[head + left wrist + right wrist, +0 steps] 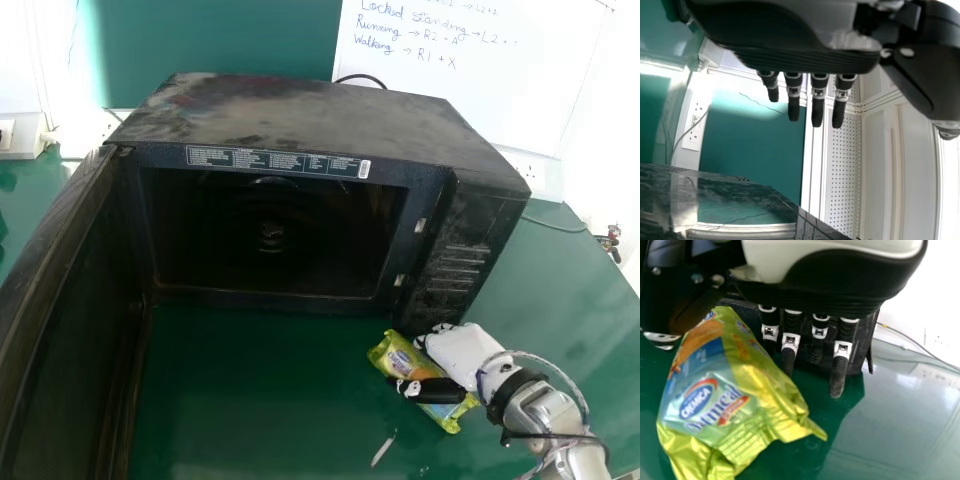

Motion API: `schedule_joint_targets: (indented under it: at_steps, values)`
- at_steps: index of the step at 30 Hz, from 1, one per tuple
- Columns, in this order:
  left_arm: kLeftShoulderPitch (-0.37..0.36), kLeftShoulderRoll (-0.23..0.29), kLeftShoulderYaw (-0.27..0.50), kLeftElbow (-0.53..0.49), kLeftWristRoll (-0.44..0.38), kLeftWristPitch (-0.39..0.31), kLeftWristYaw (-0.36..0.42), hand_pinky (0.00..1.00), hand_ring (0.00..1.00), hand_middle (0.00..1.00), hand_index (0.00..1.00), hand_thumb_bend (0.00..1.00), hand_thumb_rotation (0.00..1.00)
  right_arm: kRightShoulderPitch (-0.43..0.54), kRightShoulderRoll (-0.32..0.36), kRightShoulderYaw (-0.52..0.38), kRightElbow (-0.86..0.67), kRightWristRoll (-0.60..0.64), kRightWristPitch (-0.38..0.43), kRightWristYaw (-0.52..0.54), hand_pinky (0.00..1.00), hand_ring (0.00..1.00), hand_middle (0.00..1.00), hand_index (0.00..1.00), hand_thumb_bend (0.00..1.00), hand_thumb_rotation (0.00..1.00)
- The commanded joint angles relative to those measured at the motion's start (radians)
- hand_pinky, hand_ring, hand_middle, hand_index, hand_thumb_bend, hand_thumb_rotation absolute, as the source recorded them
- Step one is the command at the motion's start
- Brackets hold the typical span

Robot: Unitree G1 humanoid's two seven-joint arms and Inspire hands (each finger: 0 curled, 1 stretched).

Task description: Put biscuit inside oven

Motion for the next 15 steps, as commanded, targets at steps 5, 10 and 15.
schedule_joint_targets:
  at_steps: [5,10,15]
  values:
    - [0.014,-0.003,-0.001,-0.021,0.006,-0.013,0.004,0.98,0.92,0.9,0.88,0.94,0.91,-0.006,-0.025,0.028,0.024,-0.024,-0.031,0.031,0.44,0.55,0.62,0.71,0.75,0.04]
    - [0.015,-0.001,0.002,-0.022,0.0,-0.011,0.005,0.97,0.92,0.9,0.88,0.94,0.91,-0.024,-0.03,0.032,0.022,-0.033,-0.013,0.086,0.33,0.45,0.57,0.73,0.78,0.01]
    - [0.016,0.0,0.006,-0.017,-0.003,-0.014,0.004,0.97,0.92,0.9,0.88,0.94,0.91,-0.029,-0.03,0.029,0.021,-0.033,-0.011,0.102,0.38,0.51,0.62,0.72,0.79,0.01]
